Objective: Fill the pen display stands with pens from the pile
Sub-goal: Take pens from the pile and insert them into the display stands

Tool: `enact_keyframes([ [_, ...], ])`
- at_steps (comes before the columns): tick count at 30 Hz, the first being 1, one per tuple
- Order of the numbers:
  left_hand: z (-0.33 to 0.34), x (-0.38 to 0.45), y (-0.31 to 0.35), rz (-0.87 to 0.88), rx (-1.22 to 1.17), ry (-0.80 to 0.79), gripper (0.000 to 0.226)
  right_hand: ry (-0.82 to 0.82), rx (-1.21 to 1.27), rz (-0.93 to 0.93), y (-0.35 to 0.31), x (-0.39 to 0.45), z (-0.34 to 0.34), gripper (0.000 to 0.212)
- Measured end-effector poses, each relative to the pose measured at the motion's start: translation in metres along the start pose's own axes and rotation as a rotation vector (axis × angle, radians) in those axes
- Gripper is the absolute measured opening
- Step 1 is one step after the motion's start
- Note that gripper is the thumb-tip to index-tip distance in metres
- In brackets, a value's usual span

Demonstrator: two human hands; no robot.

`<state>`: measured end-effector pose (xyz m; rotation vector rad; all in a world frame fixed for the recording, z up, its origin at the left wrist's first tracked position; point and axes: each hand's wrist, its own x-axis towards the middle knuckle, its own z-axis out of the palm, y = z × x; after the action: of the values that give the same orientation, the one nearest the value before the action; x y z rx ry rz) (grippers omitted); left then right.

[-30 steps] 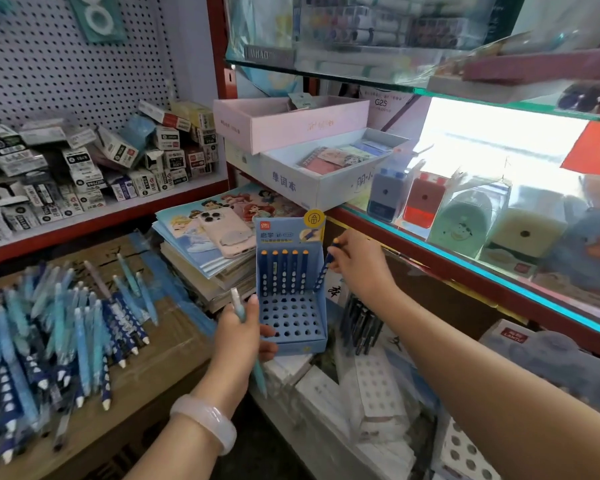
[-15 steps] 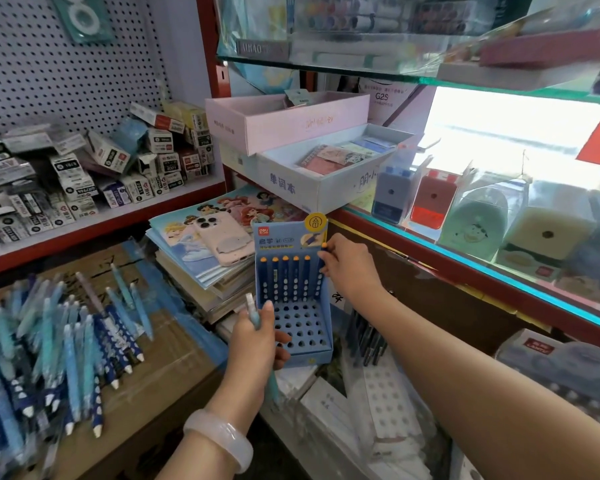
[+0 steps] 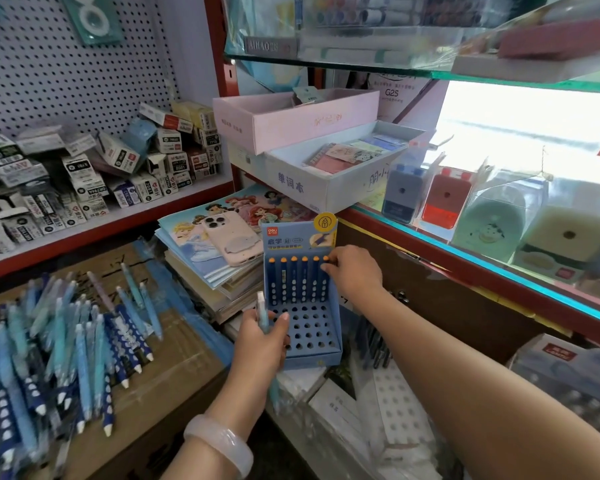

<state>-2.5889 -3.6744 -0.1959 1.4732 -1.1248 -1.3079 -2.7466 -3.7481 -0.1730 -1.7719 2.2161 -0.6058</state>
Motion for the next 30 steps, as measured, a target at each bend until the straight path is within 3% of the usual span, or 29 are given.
enact_keyframes([
  [6, 0.004, -0.004, 0.004, -0.026, -0.049, -0.021, 0.011, -0.009, -0.027, 0.007, -0.005, -0.005, 0.000, 0.021],
  [12, 0.001, -0.024, 0.017, 0.102, -0.027, -0.102, 0.014, 0.102, 0.280, -0.058, -0.006, -0.042, -0.028, 0.023],
  [16, 0.004, -0.044, 0.024, 0.233, 0.019, -0.174, 0.011, -0.203, 0.477, -0.186, -0.013, -0.081, -0.057, 0.025],
  [18, 0.011, -0.054, 0.027, 0.264, 0.038, -0.206, 0.012, -0.245, 0.527, -0.205, -0.011, -0.097, -0.067, 0.021],
  [23, 0.039, -0.087, 0.039, 0.292, 0.087, -0.283, 0.017, -0.117, 0.634, -0.183, 0.015, -0.137, -0.111, 0.018],
  [26, 0.057, -0.107, 0.041, 0.303, 0.242, -0.364, 0.036, 0.000, 0.731, -0.129, 0.046, -0.159, -0.146, 0.011],
  [30, 0.083, -0.133, 0.033, 0.313, 0.322, -0.421, 0.037, 0.173, 0.651, -0.092, 0.102, -0.187, -0.180, 0.005],
])
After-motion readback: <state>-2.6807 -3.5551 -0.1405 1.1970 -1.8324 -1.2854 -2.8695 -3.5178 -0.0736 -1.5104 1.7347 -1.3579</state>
